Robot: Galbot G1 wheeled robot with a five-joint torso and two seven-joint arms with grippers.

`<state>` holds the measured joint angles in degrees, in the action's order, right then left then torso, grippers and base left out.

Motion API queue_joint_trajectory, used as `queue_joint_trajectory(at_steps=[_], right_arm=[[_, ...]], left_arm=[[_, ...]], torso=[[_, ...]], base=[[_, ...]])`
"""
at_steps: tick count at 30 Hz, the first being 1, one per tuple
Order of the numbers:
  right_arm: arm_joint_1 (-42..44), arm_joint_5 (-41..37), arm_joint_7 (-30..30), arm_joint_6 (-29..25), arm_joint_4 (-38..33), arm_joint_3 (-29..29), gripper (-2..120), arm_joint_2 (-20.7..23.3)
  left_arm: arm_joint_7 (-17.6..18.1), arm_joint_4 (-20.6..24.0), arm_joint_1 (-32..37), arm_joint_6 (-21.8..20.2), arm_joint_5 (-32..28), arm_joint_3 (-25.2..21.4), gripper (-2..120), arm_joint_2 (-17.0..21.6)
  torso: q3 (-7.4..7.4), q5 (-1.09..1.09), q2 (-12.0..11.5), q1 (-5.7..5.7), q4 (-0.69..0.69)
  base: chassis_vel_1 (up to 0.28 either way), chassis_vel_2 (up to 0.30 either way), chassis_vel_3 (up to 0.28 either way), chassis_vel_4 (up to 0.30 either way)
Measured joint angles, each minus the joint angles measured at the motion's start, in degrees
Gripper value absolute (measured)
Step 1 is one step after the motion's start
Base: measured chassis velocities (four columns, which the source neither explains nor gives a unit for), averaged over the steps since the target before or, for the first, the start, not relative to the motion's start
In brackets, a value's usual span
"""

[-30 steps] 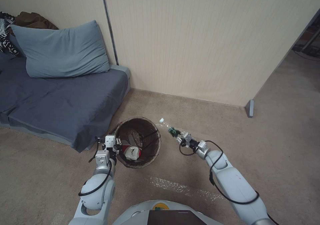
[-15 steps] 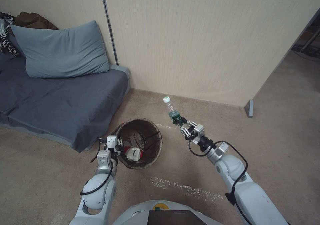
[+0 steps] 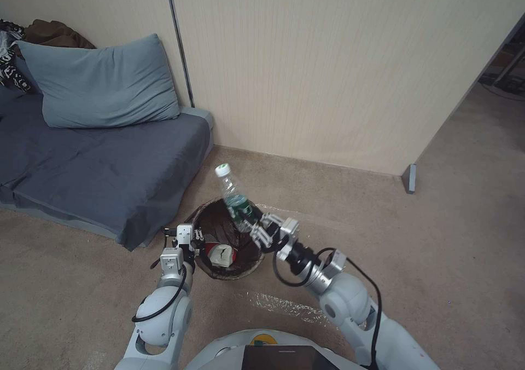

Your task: Pick up the trash bin, then pick up the garbage from the floor and place it into the trash bin.

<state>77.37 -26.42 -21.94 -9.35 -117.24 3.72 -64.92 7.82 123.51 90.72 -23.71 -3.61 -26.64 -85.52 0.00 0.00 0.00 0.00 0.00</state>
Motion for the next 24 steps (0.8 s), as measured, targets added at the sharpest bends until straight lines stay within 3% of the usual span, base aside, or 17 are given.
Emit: queue_joint_trajectory(at_steps=[9, 20, 24], right_arm=[[-0.56, 2.9, 0.35, -0.74, 5.86, -3.52, 18, -1.24], [-1.41, 5.19, 0.3, -2.04, 10.43, -3.73, 18, -3.27], [-1.4, 5.97, 0.07, -2.02, 10.8, -3.45, 31, -3.6]], left_arm=[[0.01, 0.14, -0.01, -0.12, 0.14, 0.06, 3, -0.16], [-0.02, 0.46, 0.02, -0.15, 0.21, 0.09, 3, -0.21], [-0.04, 0.47, 0.01, -0.15, 0.22, 0.1, 3, -0.22]], torso=[[0.0, -0.01, 0.0, 0.0, 0.0], [0.0, 0.0, 0.0, 0.0, -0.01], [0.0, 0.0, 0.0, 0.0, 0.0]], base=[[0.0, 0.0, 0.0, 0.0], [0.0, 0.0, 0.0, 0.0], [0.0, 0.0, 0.0, 0.0]])
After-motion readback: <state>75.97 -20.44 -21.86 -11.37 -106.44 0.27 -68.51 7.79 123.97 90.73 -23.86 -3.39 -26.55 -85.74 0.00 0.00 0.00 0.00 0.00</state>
